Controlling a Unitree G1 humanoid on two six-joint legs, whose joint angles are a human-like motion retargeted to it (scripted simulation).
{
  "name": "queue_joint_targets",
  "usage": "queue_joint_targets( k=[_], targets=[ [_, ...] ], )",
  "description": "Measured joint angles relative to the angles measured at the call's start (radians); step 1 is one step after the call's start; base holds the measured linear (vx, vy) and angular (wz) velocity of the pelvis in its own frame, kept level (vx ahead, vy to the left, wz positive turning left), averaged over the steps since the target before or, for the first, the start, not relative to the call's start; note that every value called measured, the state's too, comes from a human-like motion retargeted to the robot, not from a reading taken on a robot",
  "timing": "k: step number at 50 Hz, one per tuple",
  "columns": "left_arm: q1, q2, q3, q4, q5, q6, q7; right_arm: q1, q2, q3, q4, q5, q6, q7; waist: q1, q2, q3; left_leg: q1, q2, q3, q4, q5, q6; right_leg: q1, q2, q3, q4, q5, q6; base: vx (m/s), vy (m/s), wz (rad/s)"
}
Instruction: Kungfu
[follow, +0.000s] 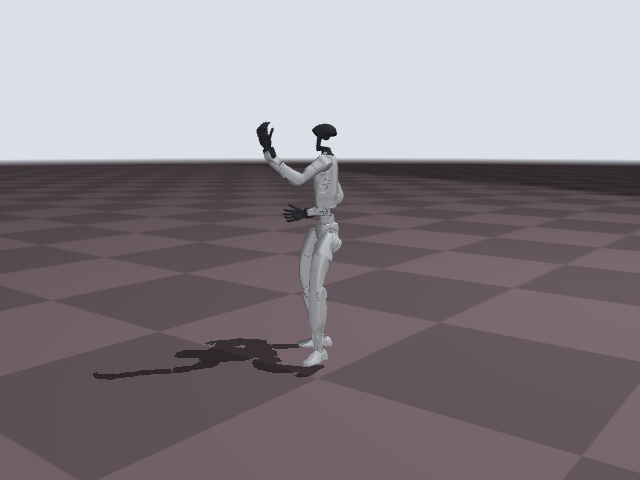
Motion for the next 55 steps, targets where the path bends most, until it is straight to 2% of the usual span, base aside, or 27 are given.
queue_joint_targets(
  k=[2,5,10,12,14,17,20,23,25,29,33,35,38,40,42,43,44,45,46,47,48,49,52,53,55],
  targets=[
    [-0.045,-0.062,-0.105,-0.036,-0.033,0.023,-0.047,0.012,-0.015,-0.014,-0.043,0.045,-0.005,-0.009,-0.044,0.021,-0.006,0.012,-0.014,0.027,-0.124,-0.032,0.0,0.006,-0.018,-0.028,0.006,-0.015,0.011,0.25,0.22,0.92],
    [-0.097,-0.155,-0.267,-0.093,-0.049,0.035,-0.082,0.011,-0.031,-0.054,-0.107,0.096,-0.008,-0.023,-0.1,0.04,0.025,0.021,-0.026,0.08,-0.221,-0.07,0.02,0.022,-0.042,-0.062,0.014,-0.035,0.02,0.07,0.27,0.89],
    [-0.083,-0.283,-0.489,-0.165,-0.013,0.09,-0.148,-0.023,-0.045,-0.097,-0.188,0.132,-0.032,-0.066,-0.184,0.067,0.102,0.091,-0.009,0.305,-0.253,-0.066,0.056,0.043,-0.067,-0.115,0.029,-0.062,0.039,0.12,0.3,0.64],
    [-0.039,-0.324,-0.556,-0.184,0.019,0.117,-0.177,-0.045,-0.051,-0.111,-0.216,0.145,-0.041,-0.083,-0.199,0.069,0.133,0.132,-0.006,0.383,-0.296,0.012,0.039,0.053,-0.076,-0.122,0.038,-0.071,0.052,0.16,0.27,0.27],
    [0.01,-0.347,-0.602,-0.188,0.037,0.137,-0.185,-0.057,-0.055,-0.122,-0.248,0.152,-0.055,-0.097,-0.208,0.068,0.157,0.143,-0.003,0.393,-0.307,0.064,0.014,0.064,-0.081,-0.127,0.044,-0.079,0.067,0.16,0.19,0.03],
    [0.069,-0.336,-0.651,-0.184,0.067,0.113,-0.138,-0.057,-0.077,-0.143,-0.312,0.136,-0.097,-0.129,-0.18,0.062,0.172,0.138,0.001,0.361,-0.291,0.155,-0.011,0.076,-0.092,-0.115,0.048,-0.084,0.087,0.31,0.22,-0.24],
    [0.097,-0.269,-0.658,-0.208,0.172,0.03,-0.054,-0.046,-0.124,-0.18,-0.394,0.064,-0.178,-0.194,-0.147,0.073,0.173,0.101,0.015,0.324,-0.235,0.169,-0.047,0.087,-0.094,-0.123,0.04,-0.082,0.109,0.39,0.28,0.13],
    [0.108,-0.154,-0.58,-0.265,0.394,-0.045,0.026,-0.048,-0.205,-0.189,-0.487,-0.098,-0.245,-0.293,-0.103,0.088,0.155,0.016,0.04,0.214,-0.103,0.101,-0.076,0.11,-0.101,-0.134,0.011,-0.07,0.14,0.42,0.26,0.37],
    [0.112,-0.063,-0.523,-0.301,0.559,-0.09,0.108,-0.069,-0.274,-0.174,-0.545,-0.208,-0.258,-0.344,-0.066,0.102,0.135,-0.037,0.039,0.127,-0.043,0.06,-0.096,0.136,-0.102,-0.145,-0.013,-0.059,0.167,0.43,0.23,0.56],
    [0.091,0.118,-0.385,-0.35,0.897,-0.159,0.328,-0.203,-0.414,-0.077,-0.644,-0.352,-0.223,-0.391,0.028,0.099,0.068,-0.1,-0.016,0.062,0.031,-0.013,-0.085,0.197,-0.117,-0.13,-0.06,-0.033,0.25,0.49,0.29,1.06],
    [-0.012,0.213,-0.311,-0.32,1.138,-0.166,0.507,-0.485,-0.487,0.101,-0.654,-0.459,-0.176,-0.448,0.099,0.064,0.002,-0.153,-0.141,-0.006,0.054,-0.033,-0.059,0.303,-0.121,-0.128,-0.122,0.022,0.371,0.38,0.22,2.37],
    [-0.08,0.229,-0.32,-0.289,1.179,-0.156,0.532,-0.661,-0.515,0.172,-0.618,-0.485,-0.167,-0.49,0.154,0.048,-0.039,-0.169,-0.188,-0.022,0.055,-0.036,-0.042,0.347,-0.107,-0.108,-0.135,0.052,0.362,0.33,0.07,2.48],
    [-0.187,0.234,-0.335,-0.249,1.195,-0.123,0.485,-0.926,-0.503,0.218,-0.443,-0.565,-0.162,-0.465,0.297,0.015,-0.094,-0.208,-0.237,-0.079,0.077,-0.034,-0.031,0.367,-0.079,0.048,-0.118,0.036,0.309,0.26,0.03,1.71],
    [-0.262,0.231,-0.332,-0.227,1.214,-0.104,0.445,-1.111,-0.449,0.24,-0.194,-0.711,-0.207,-0.425,0.389,-0.012,-0.115,-0.256,-0.258,-0.124,0.118,-0.035,-0.03,0.377,-0.076,0.11,-0.121,0.008,0.277,0.05,-0.13,1.21],
    [-0.335,0.233,-0.327,-0.213,1.256,-0.085,0.449,-1.317,-0.37,0.273,0.19,-0.991,-0.276,-0.491,0.464,-0.043,-0.12,-0.326,-0.27,-0.163,0.175,-0.037,-0.025,0.385,-0.082,0.107,-0.146,-0.029,0.295,-0.14,-0.25,0.94],
    [-0.365,0.229,-0.323,-0.208,1.283,-0.083,0.461,-1.414,-0.327,0.294,0.412,-1.176,-0.28,-0.583,0.497,-0.053,-0.119,-0.355,-0.274,-0.18,0.197,-0.037,-0.02,0.39,-0.065,0.12,-0.143,-0.07,0.3,-0.16,-0.28,0.87],
    [-0.386,0.217,-0.317,-0.207,1.313,-0.086,0.473,-1.5,-0.299,0.307,0.612,-1.335,-0.188,-0.649,0.526,-0.064,-0.118,-0.378,-0.283,-0.196,0.214,-0.036,-0.018,0.398,-0.053,0.113,-0.147,-0.107,0.293,-0.11,-0.29,0.93],
    [-0.404,0.201,-0.31,-0.209,1.343,-0.091,0.485,-1.581,-0.278,0.315,0.802,-1.481,-0.05,-0.7,0.553,-0.077,-0.116,-0.4,-0.295,-0.212,0.228,-0.034,-0.018,0.408,-0.045,0.097,-0.155,-0.141,0.28,-0.09,-0.29,0.99],
    [-0.414,0.187,-0.311,-0.219,1.368,-0.09,0.514,-1.625,-0.258,0.282,0.938,-1.576,0.189,-0.679,0.585,-0.088,-0.108,-0.416,-0.304,-0.23,0.237,-0.03,-0.024,0.416,-0.039,0.073,-0.163,-0.168,0.267,-0.1,-0.29,1.03],
    [-0.422,0.178,-0.312,-0.231,1.391,-0.088,0.542,-1.661,-0.238,0.245,1.058,-1.645,0.386,-0.665,0.61,-0.1,-0.099,-0.428,-0.317,-0.245,0.242,-0.025,-0.028,0.425,-0.035,0.053,-0.168,-0.189,0.261,-0.07,-0.27,1.13],
    [-0.424,0.179,-0.316,-0.243,1.411,-0.085,0.571,-1.683,-0.218,0.199,1.147,-1.663,0.499,-0.666,0.622,-0.114,-0.085,-0.432,-0.338,-0.254,0.242,-0.018,-0.027,0.435,-0.033,0.037,-0.168,-0.199,0.267,0.01,-0.24,1.23],
    [-0.414,0.194,-0.318,-0.256,1.432,-0.082,0.596,-1.697,-0.209,0.19,1.185,-1.62,0.489,-0.652,0.618,-0.128,-0.076,-0.432,-0.358,-0.26,0.235,-0.008,-0.024,0.44,-0.029,0.03,-0.164,-0.198,0.28,0.06,-0.23,1.27],
    [-0.328,0.248,-0.29,-0.298,1.485,-0.057,0.658,-1.666,-0.188,0.189,1.129,-1.485,0.228,-0.622,0.586,-0.139,-0.077,-0.426,-0.384,-0.263,0.219,0.013,-0.019,0.446,-0.019,0.007,-0.146,-0.162,0.318,0.15,-0.07,0.72],
    [-0.293,0.258,-0.272,-0.309,1.487,-0.048,0.677,-1.644,-0.173,0.176,1.096,-1.477,0.183,-0.661,0.58,-0.135,-0.077,-0.424,-0.38,-0.255,0.22,0.021,-0.014,0.446,-0.022,-0.002,-0.142,-0.148,0.327,0.11,0.06,0.14],
    [-0.23,0.276,-0.244,-0.332,1.461,-0.036,0.707,-1.617,-0.134,0.16,1.072,-1.457,0.162,-0.794,0.564,-0.131,-0.077,-0.425,-0.369,-0.233,0.222,0.032,0.001,0.443,-0.026,0.002,-0.14,-0.128,0.342,0.07,0.07,-0.06]
  ],
)
